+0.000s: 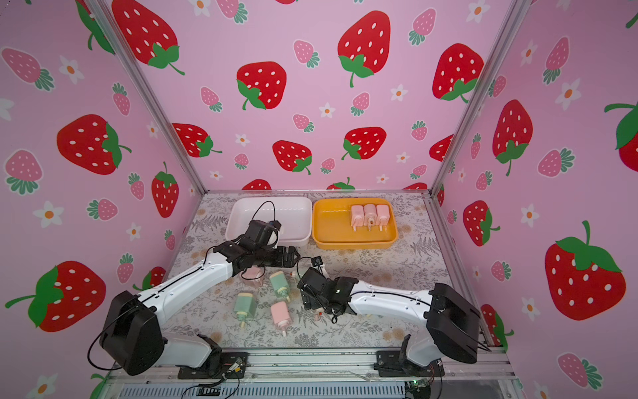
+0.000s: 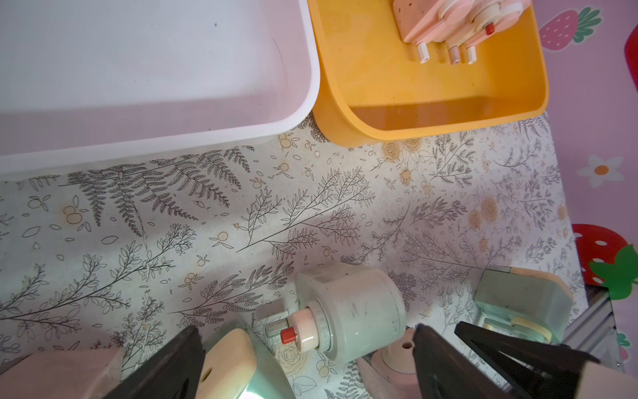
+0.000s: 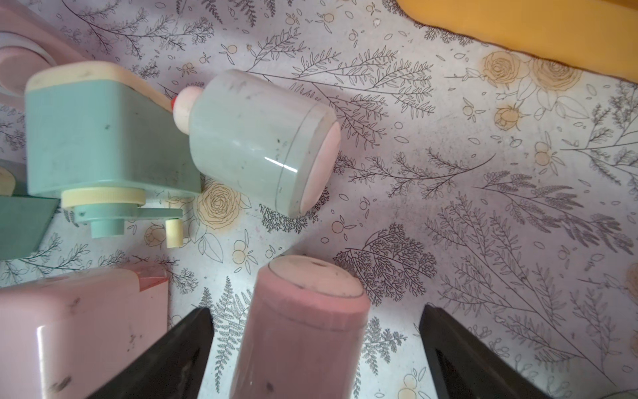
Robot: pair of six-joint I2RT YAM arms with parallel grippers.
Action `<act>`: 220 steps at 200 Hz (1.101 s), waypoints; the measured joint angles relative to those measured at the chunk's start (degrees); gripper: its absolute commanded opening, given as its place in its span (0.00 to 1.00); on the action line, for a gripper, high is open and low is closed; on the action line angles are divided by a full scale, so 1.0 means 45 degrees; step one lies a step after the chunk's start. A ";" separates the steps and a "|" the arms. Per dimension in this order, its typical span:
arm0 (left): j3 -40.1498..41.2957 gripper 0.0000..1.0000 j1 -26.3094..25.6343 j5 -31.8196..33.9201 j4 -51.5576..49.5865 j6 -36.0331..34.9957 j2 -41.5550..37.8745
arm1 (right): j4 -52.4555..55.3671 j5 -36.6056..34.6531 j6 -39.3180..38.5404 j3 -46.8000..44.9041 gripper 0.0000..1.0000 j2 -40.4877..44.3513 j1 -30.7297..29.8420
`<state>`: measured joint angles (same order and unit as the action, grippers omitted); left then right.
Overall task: Place the pencil sharpeners by color into the storage box
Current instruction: Pick up the pencil sharpener from the center of the board.
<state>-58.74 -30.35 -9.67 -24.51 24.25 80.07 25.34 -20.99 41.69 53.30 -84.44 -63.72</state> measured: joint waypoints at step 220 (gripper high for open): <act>0.0204 1.00 -0.0010 0.0155 0.0029 0.0049 -0.0413 | 0.1224 -0.0345 -0.0272 0.0204 0.88 -0.0427 -0.0155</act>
<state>-57.82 -30.39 -8.97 -24.38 24.47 78.22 30.85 -22.55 40.47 54.22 -86.37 -64.42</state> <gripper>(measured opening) 0.995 0.865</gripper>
